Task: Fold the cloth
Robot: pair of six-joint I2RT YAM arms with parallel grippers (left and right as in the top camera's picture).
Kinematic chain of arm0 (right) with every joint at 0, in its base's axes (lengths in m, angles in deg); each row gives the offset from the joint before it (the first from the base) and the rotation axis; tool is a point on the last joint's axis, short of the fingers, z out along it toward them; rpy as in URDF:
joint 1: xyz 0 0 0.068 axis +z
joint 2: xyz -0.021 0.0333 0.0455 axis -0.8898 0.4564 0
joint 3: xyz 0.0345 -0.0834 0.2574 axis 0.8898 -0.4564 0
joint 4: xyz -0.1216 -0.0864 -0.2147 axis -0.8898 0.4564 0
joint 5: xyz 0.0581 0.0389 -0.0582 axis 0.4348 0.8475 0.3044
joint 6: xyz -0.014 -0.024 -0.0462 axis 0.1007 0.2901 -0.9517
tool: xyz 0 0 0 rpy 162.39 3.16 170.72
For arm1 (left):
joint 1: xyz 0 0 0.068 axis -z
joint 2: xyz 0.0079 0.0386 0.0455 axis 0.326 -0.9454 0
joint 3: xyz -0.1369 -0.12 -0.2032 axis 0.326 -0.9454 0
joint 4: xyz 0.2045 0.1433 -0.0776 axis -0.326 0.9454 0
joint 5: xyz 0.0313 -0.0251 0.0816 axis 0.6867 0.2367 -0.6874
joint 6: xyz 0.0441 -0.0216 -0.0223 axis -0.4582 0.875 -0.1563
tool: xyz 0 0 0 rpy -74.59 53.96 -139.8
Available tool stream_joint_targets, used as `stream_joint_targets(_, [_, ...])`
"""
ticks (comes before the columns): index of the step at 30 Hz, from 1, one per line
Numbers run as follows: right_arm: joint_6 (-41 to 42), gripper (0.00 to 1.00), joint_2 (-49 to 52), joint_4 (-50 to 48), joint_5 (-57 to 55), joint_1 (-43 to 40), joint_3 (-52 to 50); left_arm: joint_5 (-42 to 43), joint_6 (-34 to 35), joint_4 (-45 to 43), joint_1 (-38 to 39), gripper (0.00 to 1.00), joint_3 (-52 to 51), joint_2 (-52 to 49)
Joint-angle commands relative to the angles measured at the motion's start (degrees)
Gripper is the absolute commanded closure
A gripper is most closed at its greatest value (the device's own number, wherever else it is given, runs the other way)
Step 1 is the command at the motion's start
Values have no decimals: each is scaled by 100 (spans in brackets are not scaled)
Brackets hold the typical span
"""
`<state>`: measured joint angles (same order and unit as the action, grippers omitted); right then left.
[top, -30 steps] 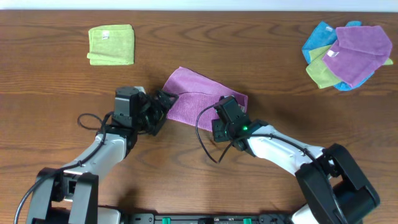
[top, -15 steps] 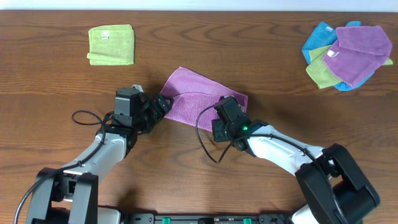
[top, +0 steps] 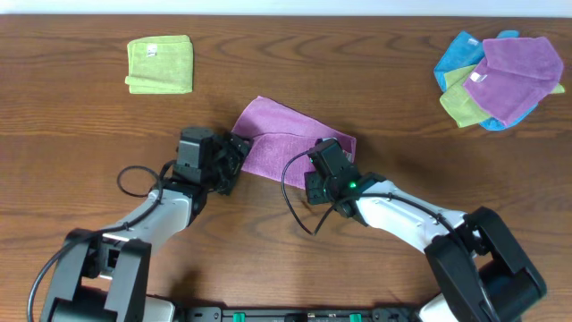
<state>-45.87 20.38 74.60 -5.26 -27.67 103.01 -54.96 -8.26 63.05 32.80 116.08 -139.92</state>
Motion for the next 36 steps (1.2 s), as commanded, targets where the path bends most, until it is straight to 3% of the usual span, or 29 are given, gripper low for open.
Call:
stream_joint_targets(1, [166,50,476,245,175,11,-439,-197,422,-61,9,11,63,-94])
stream_joint_targets(6, [164,50,476,243,175,11,-439,-584,411,-116,7,18,63,-116])
stream_joint_targets(11, [162,50,476,238,175,11,-439,-881,415,-273,7,16,66,-199])
stream_joint_targets(20, [160,50,476,208,175,11,-439,-407,925,-1764,17,14,72,-1261])
stream_joint_targets(22, [162,49,476,210,175,11,-439,-455,918,-1805,17,24,83,-1287])
stream_joint_targets(23, [162,49,476,210,175,11,-439,-459,922,-1810,17,36,87,-1287])
stream_joint_targets(24, [162,49,476,210,175,11,-439,-450,925,-1810,11,60,105,-1285])
stream_joint_targets(25, [162,50,476,210,175,11,-439,-431,925,-1805,11,94,131,-1287])
stream_joint_targets(36, [162,49,476,227,177,11,-439,-286,1182,-1810,2,94,529,-1274])
